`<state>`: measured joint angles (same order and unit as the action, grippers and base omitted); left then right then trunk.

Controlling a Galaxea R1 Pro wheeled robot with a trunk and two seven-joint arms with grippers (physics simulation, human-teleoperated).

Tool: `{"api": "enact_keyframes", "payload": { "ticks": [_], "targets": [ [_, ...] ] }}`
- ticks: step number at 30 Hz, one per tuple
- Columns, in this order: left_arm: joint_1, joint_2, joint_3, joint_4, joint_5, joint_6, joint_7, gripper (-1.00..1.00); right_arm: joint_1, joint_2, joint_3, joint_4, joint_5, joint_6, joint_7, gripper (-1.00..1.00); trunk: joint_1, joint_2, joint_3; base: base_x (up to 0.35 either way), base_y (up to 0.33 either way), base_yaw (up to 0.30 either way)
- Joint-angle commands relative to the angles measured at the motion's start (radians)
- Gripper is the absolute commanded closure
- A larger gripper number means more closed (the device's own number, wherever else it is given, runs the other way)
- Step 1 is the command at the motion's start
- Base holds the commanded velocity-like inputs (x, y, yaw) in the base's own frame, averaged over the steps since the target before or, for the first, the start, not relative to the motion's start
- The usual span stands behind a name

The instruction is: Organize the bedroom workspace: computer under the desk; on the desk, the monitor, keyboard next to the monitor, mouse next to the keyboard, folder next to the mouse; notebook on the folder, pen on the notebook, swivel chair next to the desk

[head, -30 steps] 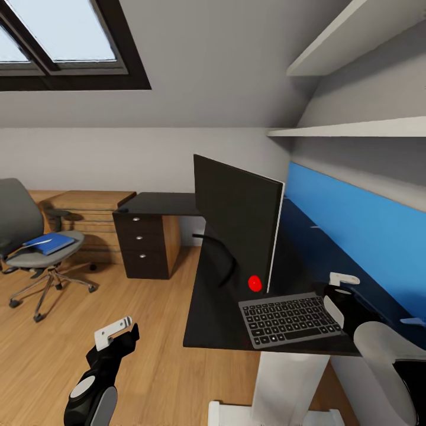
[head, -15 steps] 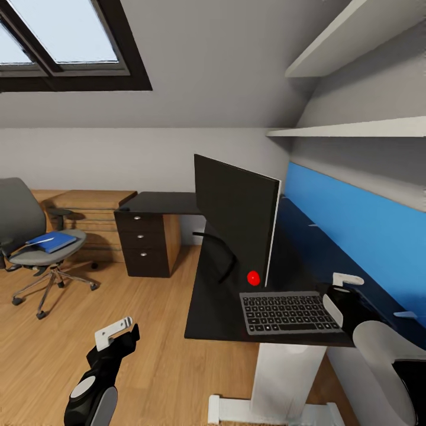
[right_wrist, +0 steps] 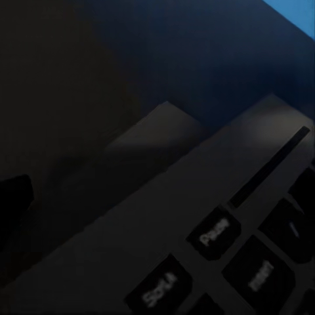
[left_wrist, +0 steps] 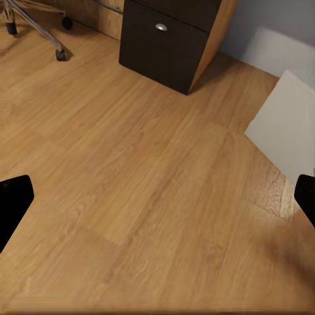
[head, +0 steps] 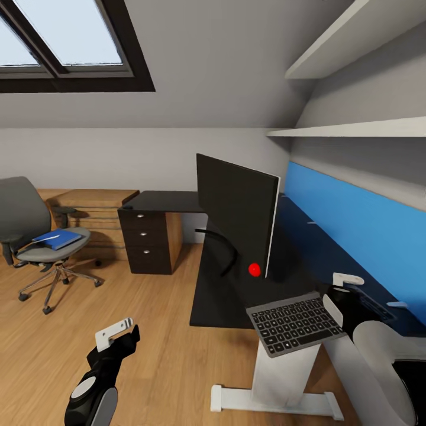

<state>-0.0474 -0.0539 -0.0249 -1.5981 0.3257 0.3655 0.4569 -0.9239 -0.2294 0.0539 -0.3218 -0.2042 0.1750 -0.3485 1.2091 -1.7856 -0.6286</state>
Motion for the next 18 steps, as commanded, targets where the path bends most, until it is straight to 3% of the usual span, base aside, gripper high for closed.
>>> {"api": "enact_keyframes", "payload": {
  "ticks": [1, 5, 12, 18],
  "targets": [
    [-0.001, 0.0, -0.008, 0.001, 0.009, 0.003, 0.008, -1.0, 0.0, -0.001, 0.004, 0.013, -0.018, 0.006, -0.004, -1.0, 0.0, 0.0, -0.001, -0.01, 0.004, 0.0],
    [-0.001, 0.0, -0.033, 0.003, 0.008, 0.003, 0.008, -1.0, 0.0, -0.001, 0.005, 0.012, -0.019, 0.005, -0.004, -1.0, 0.0, 0.0, -0.001, -0.005, 0.002, 0.0],
    [-0.001, 0.0, -0.044, 0.007, 0.008, 0.003, 0.008, -1.0, 0.0, -0.001, 0.004, 0.004, -0.021, 0.0, -0.001, -1.0, 0.0, 0.0, -0.001, 0.0, 0.0, 0.0],
    [-0.001, 0.0, -0.055, 0.024, 0.007, 0.003, 0.008, -1.0, 0.0, -0.003, -0.003, -0.067, -0.028, -0.013, 0.002, -1.0, 0.0, 0.0, -0.001, 0.0, 0.0, 0.0]
  ]
}}
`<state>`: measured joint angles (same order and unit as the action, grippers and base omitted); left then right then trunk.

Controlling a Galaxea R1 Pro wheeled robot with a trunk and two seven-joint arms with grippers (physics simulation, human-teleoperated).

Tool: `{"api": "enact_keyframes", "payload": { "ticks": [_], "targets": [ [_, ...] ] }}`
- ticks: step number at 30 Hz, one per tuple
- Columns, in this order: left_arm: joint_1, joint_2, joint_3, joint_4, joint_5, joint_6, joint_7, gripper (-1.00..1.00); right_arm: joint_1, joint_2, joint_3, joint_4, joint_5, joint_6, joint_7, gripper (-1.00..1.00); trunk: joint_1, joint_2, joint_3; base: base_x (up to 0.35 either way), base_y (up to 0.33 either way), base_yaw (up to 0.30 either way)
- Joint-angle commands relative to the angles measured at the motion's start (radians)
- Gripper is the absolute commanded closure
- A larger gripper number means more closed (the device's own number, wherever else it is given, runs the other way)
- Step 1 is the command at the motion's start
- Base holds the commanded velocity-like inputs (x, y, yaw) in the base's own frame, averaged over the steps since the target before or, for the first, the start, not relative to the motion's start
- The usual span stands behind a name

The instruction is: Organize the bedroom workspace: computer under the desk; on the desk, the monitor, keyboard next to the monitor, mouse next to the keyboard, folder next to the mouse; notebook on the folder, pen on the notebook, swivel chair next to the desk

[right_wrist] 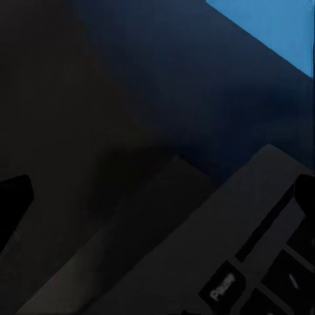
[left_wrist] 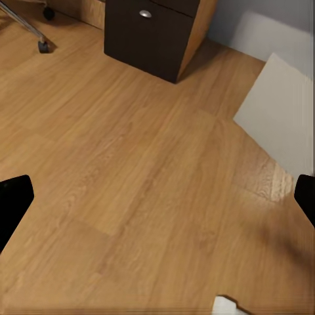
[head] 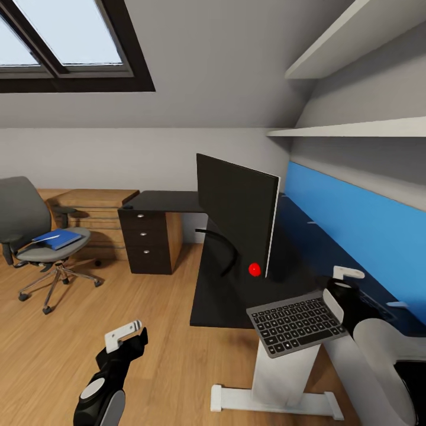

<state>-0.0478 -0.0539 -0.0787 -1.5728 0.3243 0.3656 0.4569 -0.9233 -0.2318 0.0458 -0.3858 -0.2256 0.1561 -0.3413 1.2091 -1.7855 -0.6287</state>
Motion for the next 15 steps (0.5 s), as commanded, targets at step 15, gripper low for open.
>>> {"api": "enact_keyframes", "payload": {
  "ticks": [15],
  "targets": [
    [-0.001, 0.001, -0.009, 0.008, 0.007, 0.0, 0.009, -1.0, 0.002, -0.003, 0.004, -0.107, -0.009, 0.148, -0.005, -1.0, 0.0, -0.001, -0.001, 0.0, 0.0, 0.0]
  ]
}}
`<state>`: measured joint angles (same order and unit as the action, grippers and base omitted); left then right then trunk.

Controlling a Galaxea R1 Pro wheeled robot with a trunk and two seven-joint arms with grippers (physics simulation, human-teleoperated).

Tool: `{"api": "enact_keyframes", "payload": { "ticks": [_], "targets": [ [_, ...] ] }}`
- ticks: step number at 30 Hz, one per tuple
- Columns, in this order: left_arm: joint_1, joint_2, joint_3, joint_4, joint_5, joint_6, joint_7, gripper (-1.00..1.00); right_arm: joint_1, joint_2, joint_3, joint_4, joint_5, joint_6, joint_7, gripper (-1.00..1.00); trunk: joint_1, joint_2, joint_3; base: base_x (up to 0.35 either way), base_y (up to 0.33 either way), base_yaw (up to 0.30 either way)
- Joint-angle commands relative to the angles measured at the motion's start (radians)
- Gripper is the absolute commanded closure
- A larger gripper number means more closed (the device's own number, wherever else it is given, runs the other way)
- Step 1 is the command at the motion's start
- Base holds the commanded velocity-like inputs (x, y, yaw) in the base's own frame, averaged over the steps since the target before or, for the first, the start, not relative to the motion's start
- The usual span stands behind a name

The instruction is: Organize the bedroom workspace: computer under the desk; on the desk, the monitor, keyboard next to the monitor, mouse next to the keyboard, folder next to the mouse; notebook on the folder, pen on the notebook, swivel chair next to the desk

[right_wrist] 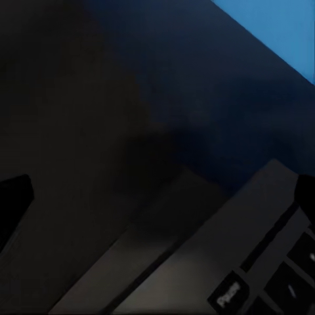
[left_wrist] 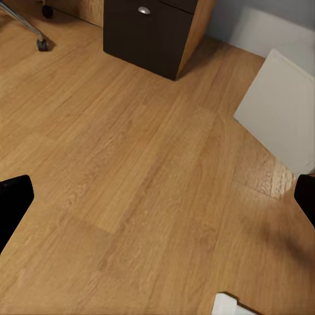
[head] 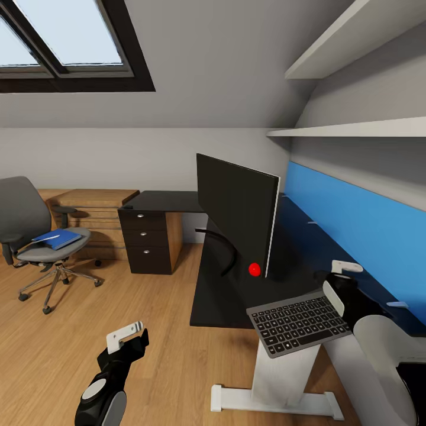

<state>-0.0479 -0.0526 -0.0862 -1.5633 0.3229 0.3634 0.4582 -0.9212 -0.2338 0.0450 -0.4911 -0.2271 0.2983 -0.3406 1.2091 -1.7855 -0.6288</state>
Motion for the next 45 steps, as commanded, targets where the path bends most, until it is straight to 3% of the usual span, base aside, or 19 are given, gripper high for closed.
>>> {"api": "enact_keyframes", "payload": {
  "ticks": [1, 2, 3, 6, 13, 18, 21, 22, 28, 32, 45],
  "targets": [
    [-0.001, 0.0, -0.001, -0.001, 0.009, 0.002, 0.008, -1.0, 0.001, -0.001, 0.005, -0.013, -0.008, 0.018, -0.006, -1.0, 0.0, -0.001, -0.001, 0.0, 0.0, 0.0],
    [-0.001, 0.0, -0.001, -0.001, 0.009, 0.002, 0.008, -1.0, 0.002, -0.001, 0.004, -0.02, -0.008, 0.027, -0.006, -1.0, 0.0, -0.001, -0.001, 0.0, 0.0, 0.0],
    [-0.001, 0.0, -0.001, -0.001, 0.008, 0.002, 0.008, -1.0, 0.04, -0.002, 0.004, -0.118, -0.01, 0.092, -0.006, -1.0, 0.0, -0.001, -0.001, 0.0, 0.0, 0.0],
    [0.0, 0.0, -0.001, -0.001, 0.008, 0.002, 0.008, -1.0, 0.084, -0.002, 0.004, -0.204, -0.01, 0.126, -0.006, -1.0, 0.0, -0.001, -0.001, 0.0, 0.0, 0.0],
    [-0.001, 0.0, -0.001, -0.001, 0.008, 0.002, 0.008, -1.0, 0.263, 0.003, 0.005, -0.518, -0.011, 0.238, -0.009, -1.0, 0.0, -0.001, -0.001, -0.049, 0.0, 0.0],
    [-0.001, 0.0, -0.001, -0.001, 0.008, 0.002, 0.008, -1.0, 0.354, 0.021, 0.006, -0.688, -0.02, 0.3, -0.011, -1.0, 0.0, -0.001, -0.001, -0.247, 0.0, 0.0],
    [-0.001, 0.0, -0.001, -0.002, 0.008, 0.002, 0.008, -1.0, 0.384, 0.039, 0.006, -0.735, -0.025, 0.332, -0.012, -1.0, 0.0, -0.001, -0.001, -0.306, 0.0, 0.0],
    [-0.001, 0.0, -0.001, -0.002, 0.008, 0.002, 0.008, -1.0, 0.398, 0.066, 0.007, -0.741, -0.026, 0.348, -0.012, -1.0, 0.0, -0.001, -0.001, -0.329, 0.0, 0.0],
    [-0.001, -0.011, 0.001, 0.004, 0.009, 0.001, 0.013, -1.0, 0.404, 0.099, 0.0, -0.741, -0.027, 0.358, -0.015, -1.0, 0.0, -0.001, -0.001, 0.0, 0.0, 0.0],
    [-0.001, -0.005, 0.001, 0.009, 0.007, -0.001, 0.014, -1.0, 0.406, 0.102, -0.02, -0.763, -0.028, 0.358, -0.016, -1.0, 0.0, -0.001, -0.001, 0.0, 0.0, 0.0],
    [-0.001, -0.003, 0.0, 0.011, 0.005, -0.001, 0.013, -1.0, 0.408, 0.102, -0.023, -0.826, -0.028, 0.358, -0.016, -1.0, 0.0, -0.001, -0.001, -0.04, 0.0, 0.0]
  ]
}}
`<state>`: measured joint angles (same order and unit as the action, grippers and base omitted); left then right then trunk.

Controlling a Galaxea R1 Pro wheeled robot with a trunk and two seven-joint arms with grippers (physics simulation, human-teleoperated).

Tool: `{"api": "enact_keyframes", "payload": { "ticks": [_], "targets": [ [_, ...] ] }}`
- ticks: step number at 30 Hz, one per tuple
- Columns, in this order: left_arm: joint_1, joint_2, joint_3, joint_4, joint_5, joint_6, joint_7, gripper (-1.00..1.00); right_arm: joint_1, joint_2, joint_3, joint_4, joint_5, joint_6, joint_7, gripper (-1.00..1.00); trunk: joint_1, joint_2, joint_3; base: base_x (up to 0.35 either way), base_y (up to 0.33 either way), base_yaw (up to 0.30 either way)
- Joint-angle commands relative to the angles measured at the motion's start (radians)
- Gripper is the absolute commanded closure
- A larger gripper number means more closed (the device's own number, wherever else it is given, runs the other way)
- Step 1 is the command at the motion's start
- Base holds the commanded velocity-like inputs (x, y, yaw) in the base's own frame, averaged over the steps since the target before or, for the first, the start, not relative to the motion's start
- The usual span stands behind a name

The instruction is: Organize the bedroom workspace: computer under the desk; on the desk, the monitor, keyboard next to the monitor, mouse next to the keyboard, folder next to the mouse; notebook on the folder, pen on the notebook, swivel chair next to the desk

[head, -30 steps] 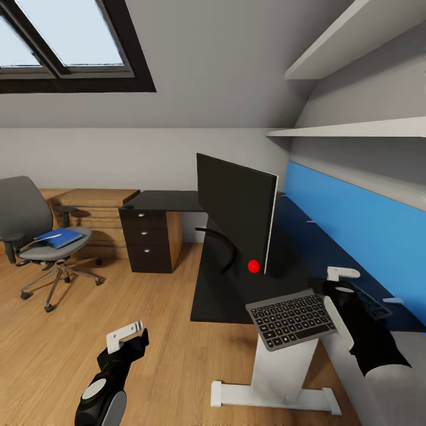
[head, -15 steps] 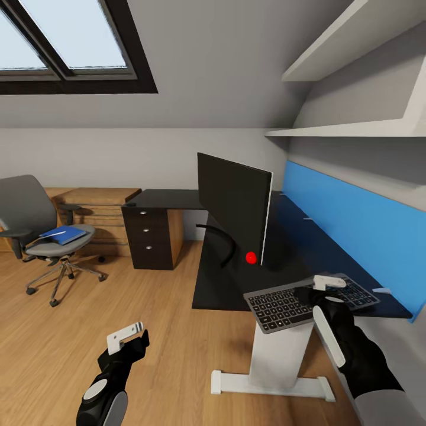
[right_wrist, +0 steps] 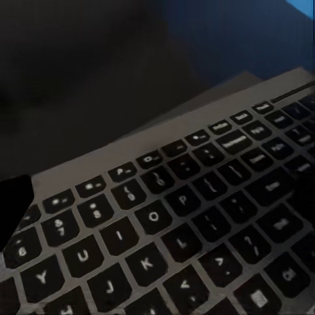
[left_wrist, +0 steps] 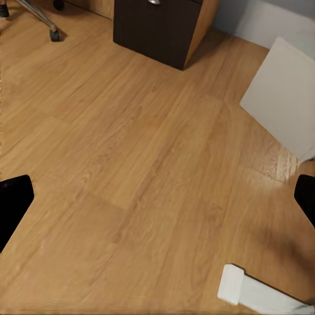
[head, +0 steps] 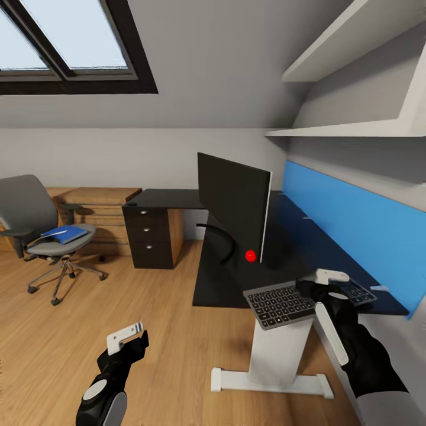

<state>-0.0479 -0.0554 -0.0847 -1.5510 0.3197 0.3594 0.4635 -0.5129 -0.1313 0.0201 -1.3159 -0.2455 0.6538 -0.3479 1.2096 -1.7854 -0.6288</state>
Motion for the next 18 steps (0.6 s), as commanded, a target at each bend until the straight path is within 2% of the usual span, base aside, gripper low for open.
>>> {"api": "enact_keyframes", "payload": {
  "ticks": [1, 6, 13, 18],
  "targets": [
    [0.0, 0.0, -0.001, -0.001, 0.009, 0.003, 0.008, -1.0, 0.0, -0.001, 0.002, -0.001, -0.01, 0.003, -0.009, -1.0, -0.001, -0.001, -0.001, -0.26, 0.0, 0.0],
    [0.0, -0.001, -0.002, -0.001, 0.009, 0.003, 0.007, -1.0, 0.002, -0.001, 0.003, 0.0, -0.012, 0.003, -0.008, -1.0, -0.001, -0.001, -0.001, -0.274, 0.0, 0.0],
    [-0.001, 0.0, -0.002, -0.001, 0.009, 0.003, 0.007, -1.0, 0.003, -0.001, 0.003, 0.0, -0.012, 0.003, -0.009, -1.0, -0.001, -0.001, -0.001, -0.147, 0.0, 0.0],
    [0.0, 0.0, -0.002, -0.001, 0.009, 0.003, 0.007, -1.0, 0.004, 0.0, 0.003, 0.002, -0.012, 0.003, -0.008, -1.0, -0.001, -0.001, -0.001, -0.241, 0.0, 0.0]
  ]
}}
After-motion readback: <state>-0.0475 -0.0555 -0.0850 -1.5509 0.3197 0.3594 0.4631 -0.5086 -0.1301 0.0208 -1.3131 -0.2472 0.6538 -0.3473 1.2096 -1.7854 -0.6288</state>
